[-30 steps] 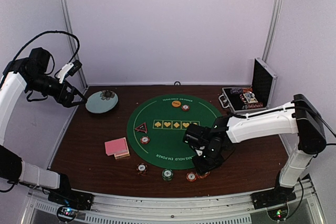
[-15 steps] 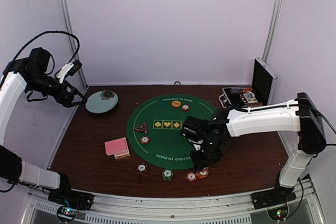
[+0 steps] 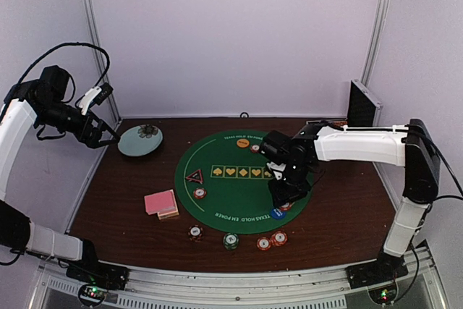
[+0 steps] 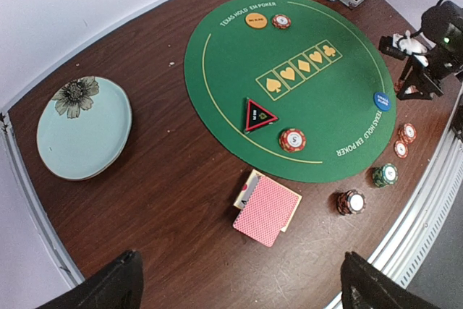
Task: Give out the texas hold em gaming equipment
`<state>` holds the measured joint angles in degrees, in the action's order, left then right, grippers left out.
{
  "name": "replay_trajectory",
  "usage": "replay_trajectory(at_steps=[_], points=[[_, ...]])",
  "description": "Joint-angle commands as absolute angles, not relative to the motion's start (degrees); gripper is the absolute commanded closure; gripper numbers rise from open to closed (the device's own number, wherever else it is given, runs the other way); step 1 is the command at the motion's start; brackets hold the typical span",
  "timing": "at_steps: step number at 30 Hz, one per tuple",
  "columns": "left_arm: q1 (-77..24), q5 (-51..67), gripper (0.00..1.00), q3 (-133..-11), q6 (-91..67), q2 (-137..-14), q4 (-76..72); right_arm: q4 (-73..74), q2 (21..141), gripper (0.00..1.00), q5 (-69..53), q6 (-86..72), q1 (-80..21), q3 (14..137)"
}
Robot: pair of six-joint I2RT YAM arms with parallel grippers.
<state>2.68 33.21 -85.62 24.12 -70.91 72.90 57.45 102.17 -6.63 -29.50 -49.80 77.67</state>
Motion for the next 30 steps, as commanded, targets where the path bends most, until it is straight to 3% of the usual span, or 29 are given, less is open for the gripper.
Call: replay_trajectory(at_steps=[1,17,21,26,30], points=[[2.81,33.24,0.02,-87.18,24.39,-70.3,71.08,55.55,104.39,0.71,-6.21,-26.08,-45.38,77.28],[2.81,33.06,0.02,-87.59,24.61,-70.63,71.49,50.39,113.93,0.72,-8.2,-22.86,-38.6,77.17],[2.82,33.09,0.02,-87.63,24.76,-70.73,71.48,50.29,114.11,0.56,-7.74,-22.69,-38.33,76.5],[2.81,33.45,0.02,-87.54,24.78,-70.93,71.46,50.6,113.74,0.43,-7.21,-22.68,-38.15,76.32],[2.82,33.6,0.02,-87.54,24.79,-71.0,71.53,51.52,113.1,0.39,-6.84,-22.56,-38.14,77.57]])
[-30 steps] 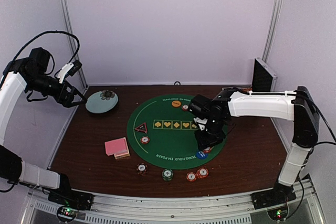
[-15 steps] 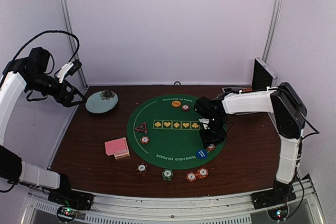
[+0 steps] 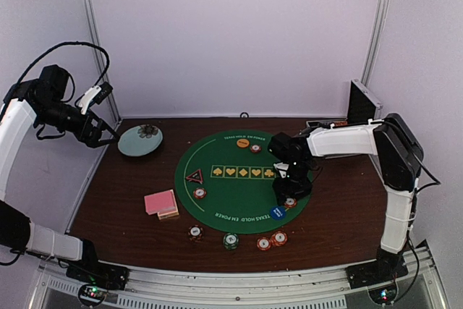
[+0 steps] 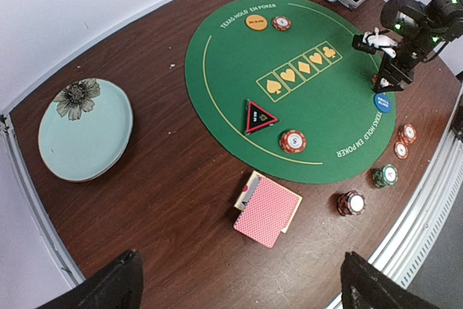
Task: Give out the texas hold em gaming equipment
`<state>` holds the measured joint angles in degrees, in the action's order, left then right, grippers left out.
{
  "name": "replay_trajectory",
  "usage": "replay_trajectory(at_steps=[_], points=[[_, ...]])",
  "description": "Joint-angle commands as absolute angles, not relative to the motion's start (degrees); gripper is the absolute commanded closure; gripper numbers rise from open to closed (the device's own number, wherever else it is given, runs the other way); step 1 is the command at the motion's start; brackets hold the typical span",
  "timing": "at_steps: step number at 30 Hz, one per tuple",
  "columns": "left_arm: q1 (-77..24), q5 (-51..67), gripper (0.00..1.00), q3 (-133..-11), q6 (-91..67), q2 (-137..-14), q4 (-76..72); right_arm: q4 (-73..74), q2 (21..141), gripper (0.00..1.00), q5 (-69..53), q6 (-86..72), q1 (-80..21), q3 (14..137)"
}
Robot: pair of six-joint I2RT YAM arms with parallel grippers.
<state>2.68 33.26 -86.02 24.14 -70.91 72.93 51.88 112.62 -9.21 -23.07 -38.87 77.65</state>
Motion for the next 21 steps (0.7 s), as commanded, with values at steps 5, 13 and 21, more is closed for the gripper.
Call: replay_trajectory(at_steps=[5,13,21], points=[[2.81,33.15,0.02,-87.54,24.85,-70.87,71.49,54.8,110.61,0.38,-4.02,-22.15,-38.17,81.45],[2.81,32.69,0.02,-87.62,24.65,-71.01,71.22,59.83,104.11,0.33,1.09,-22.49,-42.52,87.44],[2.86,32.61,0.02,-87.29,24.78,-70.84,71.19,59.26,104.98,0.16,-1.0,-23.48,-59.53,92.49]])
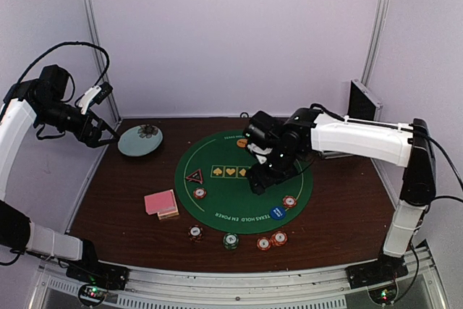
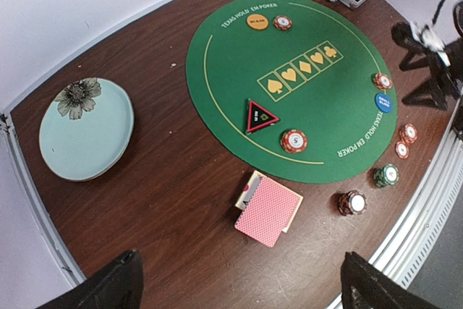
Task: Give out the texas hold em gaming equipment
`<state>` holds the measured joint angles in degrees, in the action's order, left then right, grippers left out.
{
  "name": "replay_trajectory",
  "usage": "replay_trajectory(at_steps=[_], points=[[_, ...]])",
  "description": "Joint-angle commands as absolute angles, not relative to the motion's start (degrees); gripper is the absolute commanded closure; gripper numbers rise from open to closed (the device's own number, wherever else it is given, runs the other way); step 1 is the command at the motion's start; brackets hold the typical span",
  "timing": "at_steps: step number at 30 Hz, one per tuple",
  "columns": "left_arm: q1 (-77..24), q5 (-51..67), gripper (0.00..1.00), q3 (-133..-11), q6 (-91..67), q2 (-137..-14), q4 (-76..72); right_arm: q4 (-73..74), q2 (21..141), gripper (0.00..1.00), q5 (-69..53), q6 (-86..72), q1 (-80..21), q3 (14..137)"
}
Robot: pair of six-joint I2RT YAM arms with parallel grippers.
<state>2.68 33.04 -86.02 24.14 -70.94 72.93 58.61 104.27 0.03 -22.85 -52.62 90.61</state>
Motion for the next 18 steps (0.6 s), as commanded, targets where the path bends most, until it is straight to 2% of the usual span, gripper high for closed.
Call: replay_trajectory(at_steps=[1,10,18], points=[[2.82,32.75,0.03,-87.23,24.79,-70.82,71.2,58.93,105.9,0.14,-1.97,-23.62,-61.81,93.26],[2.81,32.75,0.02,-87.71,24.61,-70.41,71.2,57.92,116.93,0.05,-7.61,-21.18,-69.87,101.85],[2.81,32.87,0.02,-87.28,24.61,-70.41,71.34,58.25,121.99,0.06,-7.31,-20.15,-70.38,103.1]])
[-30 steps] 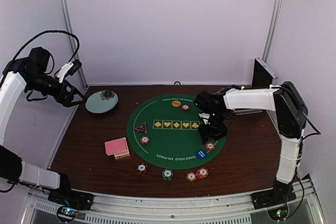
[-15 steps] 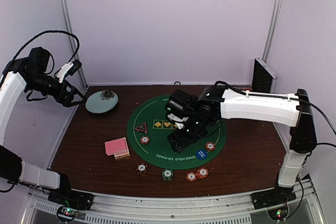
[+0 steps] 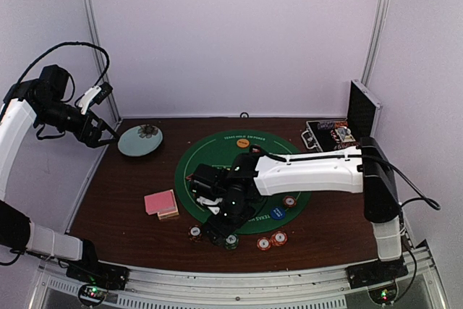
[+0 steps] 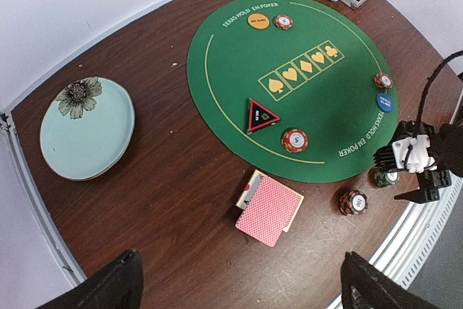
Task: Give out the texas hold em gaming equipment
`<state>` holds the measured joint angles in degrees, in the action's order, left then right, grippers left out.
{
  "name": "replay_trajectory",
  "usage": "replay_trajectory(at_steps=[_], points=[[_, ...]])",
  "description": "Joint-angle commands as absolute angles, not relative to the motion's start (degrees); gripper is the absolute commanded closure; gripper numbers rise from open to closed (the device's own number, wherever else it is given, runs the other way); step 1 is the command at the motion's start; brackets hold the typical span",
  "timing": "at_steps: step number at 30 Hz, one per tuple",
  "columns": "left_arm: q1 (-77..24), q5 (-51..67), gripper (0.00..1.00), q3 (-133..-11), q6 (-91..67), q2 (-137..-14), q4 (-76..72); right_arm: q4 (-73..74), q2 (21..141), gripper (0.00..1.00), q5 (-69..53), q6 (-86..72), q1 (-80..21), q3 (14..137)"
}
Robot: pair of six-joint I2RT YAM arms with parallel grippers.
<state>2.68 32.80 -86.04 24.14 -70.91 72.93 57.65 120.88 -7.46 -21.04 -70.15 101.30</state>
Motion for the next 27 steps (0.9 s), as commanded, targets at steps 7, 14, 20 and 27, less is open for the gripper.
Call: replay_trajectory(at_steps=[7,14,20,27], points=[[2.81,33.09,0.02,-87.54,24.61,-70.57,71.35,57.59,123.31,0.13,-7.38,-20.56,-70.39,101.35],[2.81,33.09,0.02,-87.36,24.69,-70.61,71.34,56.59,123.9,0.19,-7.69,-20.98,-70.15,99.28],[2.82,32.96,0.02,-87.36,24.7,-70.55,71.29,55.68,124.2,0.21,-8.11,-21.34,-70.16,98.27],[2.81,32.63,0.02,-87.44,24.79,-70.42,71.33,54.86,124.18,0.27,-8.54,-21.86,-70.19,97.35]])
